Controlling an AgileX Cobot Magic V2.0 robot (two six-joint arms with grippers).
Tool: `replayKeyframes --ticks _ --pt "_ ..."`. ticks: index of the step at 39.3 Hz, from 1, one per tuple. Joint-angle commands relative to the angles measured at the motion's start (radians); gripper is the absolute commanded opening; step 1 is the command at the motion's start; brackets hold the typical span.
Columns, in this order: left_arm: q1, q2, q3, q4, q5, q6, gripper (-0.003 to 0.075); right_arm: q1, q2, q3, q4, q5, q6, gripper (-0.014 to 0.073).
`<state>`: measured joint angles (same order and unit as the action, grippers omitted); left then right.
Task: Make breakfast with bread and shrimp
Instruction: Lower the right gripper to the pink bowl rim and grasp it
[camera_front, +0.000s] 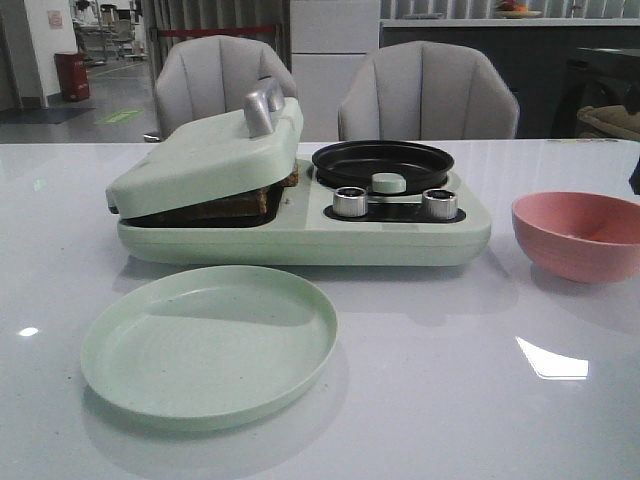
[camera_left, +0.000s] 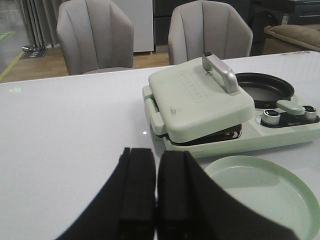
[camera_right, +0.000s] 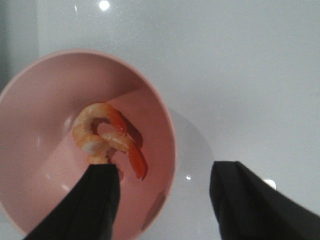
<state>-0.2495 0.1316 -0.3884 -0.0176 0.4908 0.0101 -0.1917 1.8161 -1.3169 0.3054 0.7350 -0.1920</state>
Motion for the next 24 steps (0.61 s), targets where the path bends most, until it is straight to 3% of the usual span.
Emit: replayKeyframes --ticks 1,13,24 --pt "-0.006 0.009 -0.025 -0.010 -0.084 -0.010 0.0114 -0.003 -0.007 -0.049 0.029 -0.030 -0.017 0.0503" --pt "-0.006 0.009 -0.025 -0.010 -0.084 -0.010 0.0114 -0.003 0.094 -0.074 0.120 -0.067 -0.078 0.0433" --pt "-0.006 0.009 -0.025 -0.010 -0.084 -0.010 0.0114 -0.003 0.115 -0.089 0.122 -0.108 -0.078 0.0199"
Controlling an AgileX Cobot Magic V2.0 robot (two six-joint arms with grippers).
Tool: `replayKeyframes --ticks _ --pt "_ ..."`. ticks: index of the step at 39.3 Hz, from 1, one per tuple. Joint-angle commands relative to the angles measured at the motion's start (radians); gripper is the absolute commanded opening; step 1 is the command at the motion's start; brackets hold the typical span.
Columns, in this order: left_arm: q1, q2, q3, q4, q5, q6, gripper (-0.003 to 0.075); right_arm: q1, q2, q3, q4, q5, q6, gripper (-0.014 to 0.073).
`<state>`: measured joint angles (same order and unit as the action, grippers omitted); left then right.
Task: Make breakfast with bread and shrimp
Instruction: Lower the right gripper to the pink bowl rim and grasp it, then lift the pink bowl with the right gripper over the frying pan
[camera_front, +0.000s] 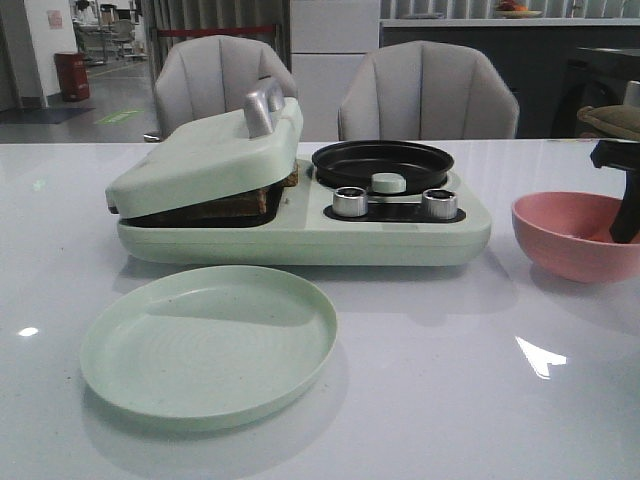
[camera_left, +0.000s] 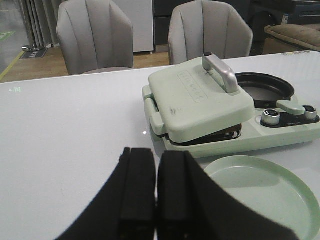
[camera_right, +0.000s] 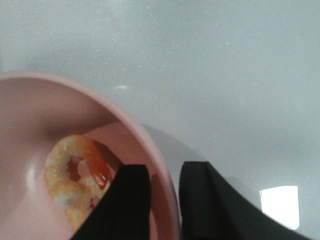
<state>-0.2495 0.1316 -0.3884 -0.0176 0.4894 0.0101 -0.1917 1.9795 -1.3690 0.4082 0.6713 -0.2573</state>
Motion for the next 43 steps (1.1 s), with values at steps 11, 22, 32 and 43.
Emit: replayKeyframes --ticks 11,22,32,43 --pt "-0.006 0.009 -0.025 -0.010 -0.083 -0.010 0.0114 -0.004 -0.055 -0.041 0.031 -0.066 -0.013 0.0132" --pt "-0.006 0.009 -0.025 -0.010 -0.083 -0.010 0.0114 0.010 -0.112 -0.179 0.032 -0.034 -0.014 0.0132" --pt "-0.006 0.009 -0.025 -0.010 -0.083 -0.010 0.0114 0.125 -0.122 -0.307 0.032 -0.108 -0.015 0.0132" --pt "-0.006 0.009 -0.025 -0.010 -0.083 -0.010 0.0114 0.292 -0.117 -0.308 0.032 -0.383 -0.015 0.0132"
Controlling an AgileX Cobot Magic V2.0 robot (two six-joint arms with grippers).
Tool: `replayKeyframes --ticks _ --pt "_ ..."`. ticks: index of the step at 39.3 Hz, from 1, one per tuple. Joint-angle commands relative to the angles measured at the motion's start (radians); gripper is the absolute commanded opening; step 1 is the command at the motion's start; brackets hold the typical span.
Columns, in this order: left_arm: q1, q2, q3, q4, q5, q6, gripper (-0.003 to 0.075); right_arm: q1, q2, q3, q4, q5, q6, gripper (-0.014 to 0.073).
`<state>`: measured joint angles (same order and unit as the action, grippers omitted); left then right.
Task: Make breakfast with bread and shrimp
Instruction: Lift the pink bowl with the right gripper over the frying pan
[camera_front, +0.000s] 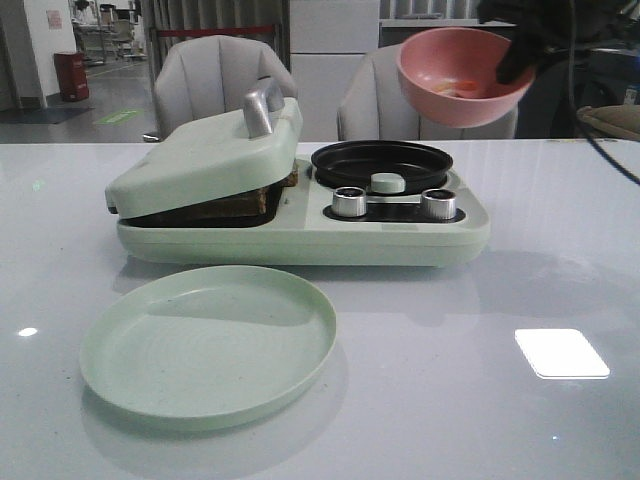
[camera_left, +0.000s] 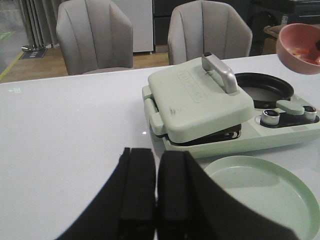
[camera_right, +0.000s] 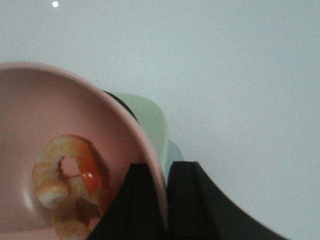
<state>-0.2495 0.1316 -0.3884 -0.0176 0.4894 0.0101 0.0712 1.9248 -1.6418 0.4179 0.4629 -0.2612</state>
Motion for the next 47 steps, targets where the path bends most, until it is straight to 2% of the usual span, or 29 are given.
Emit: replayKeyframes --ticks 1,8,14,22,29,36,40,47 --pt "-0.006 0.009 -0.025 -0.010 -0.083 -0.010 0.0114 0.041 -0.060 -0.032 0.023 -0.200 -0.011 0.0132" --pt "-0.006 0.009 -0.025 -0.010 -0.083 -0.010 0.0114 0.108 -0.041 0.035 0.022 -0.463 -0.013 0.0136" --pt "-0.006 0.009 -0.025 -0.010 -0.083 -0.010 0.0114 0.160 -0.013 0.144 -0.001 -0.783 -0.013 0.0136" --pt "-0.006 0.009 -0.025 -0.010 -0.083 -0.010 0.0114 0.194 0.050 0.260 -0.230 -1.182 -0.012 0.0136" --pt "-0.006 0.009 -0.025 -0.010 -0.083 -0.010 0.0114 0.193 0.123 0.293 -0.294 -1.474 -0.018 0.0136" --pt "-0.006 0.009 -0.025 -0.010 -0.083 -0.010 0.0114 0.193 0.199 0.293 -0.340 -1.665 -0.088 0.0136" --pt "-0.006 0.009 -0.025 -0.010 -0.083 -0.010 0.0114 0.193 0.225 0.293 -0.370 -1.705 -0.120 0.0136" --pt "-0.006 0.009 -0.025 -0.010 -0.083 -0.010 0.0114 0.193 0.229 0.298 -0.389 -1.761 -0.249 0.0136"
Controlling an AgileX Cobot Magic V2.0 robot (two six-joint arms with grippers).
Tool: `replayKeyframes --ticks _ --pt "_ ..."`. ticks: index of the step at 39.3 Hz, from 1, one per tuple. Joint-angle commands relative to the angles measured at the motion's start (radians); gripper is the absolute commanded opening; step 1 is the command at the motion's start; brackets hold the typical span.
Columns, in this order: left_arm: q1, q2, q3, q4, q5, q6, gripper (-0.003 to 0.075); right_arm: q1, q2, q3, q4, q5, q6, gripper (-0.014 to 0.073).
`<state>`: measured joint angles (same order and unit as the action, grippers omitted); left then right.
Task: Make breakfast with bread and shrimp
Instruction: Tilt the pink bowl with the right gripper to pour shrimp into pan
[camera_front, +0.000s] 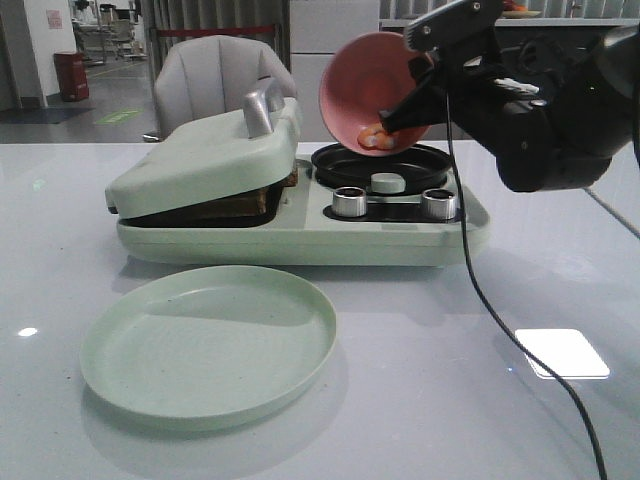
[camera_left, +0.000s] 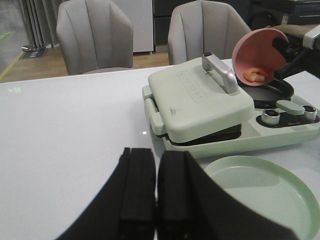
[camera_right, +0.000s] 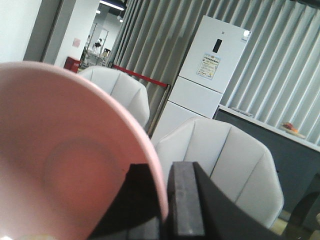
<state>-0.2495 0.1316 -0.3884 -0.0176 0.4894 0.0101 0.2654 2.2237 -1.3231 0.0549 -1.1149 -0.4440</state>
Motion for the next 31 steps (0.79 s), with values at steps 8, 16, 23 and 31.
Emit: replayKeyframes --ticks 8,16,23,31 --pt "-0.006 0.009 -0.025 -0.010 -0.083 -0.010 0.0114 -0.002 -0.073 -0.020 -0.076 -0.183 -0.229 0.0136" --pt "-0.006 0.009 -0.025 -0.010 -0.083 -0.010 0.0114 -0.002 -0.080 -0.020 -0.188 -0.183 -0.323 0.0136" --pt "-0.006 0.009 -0.025 -0.010 -0.083 -0.010 0.0114 -0.002 -0.112 -0.019 -0.193 -0.183 -0.394 0.0136" --pt "-0.006 0.009 -0.025 -0.010 -0.083 -0.010 0.0114 -0.002 -0.134 -0.019 -0.140 -0.176 -0.405 0.0136"
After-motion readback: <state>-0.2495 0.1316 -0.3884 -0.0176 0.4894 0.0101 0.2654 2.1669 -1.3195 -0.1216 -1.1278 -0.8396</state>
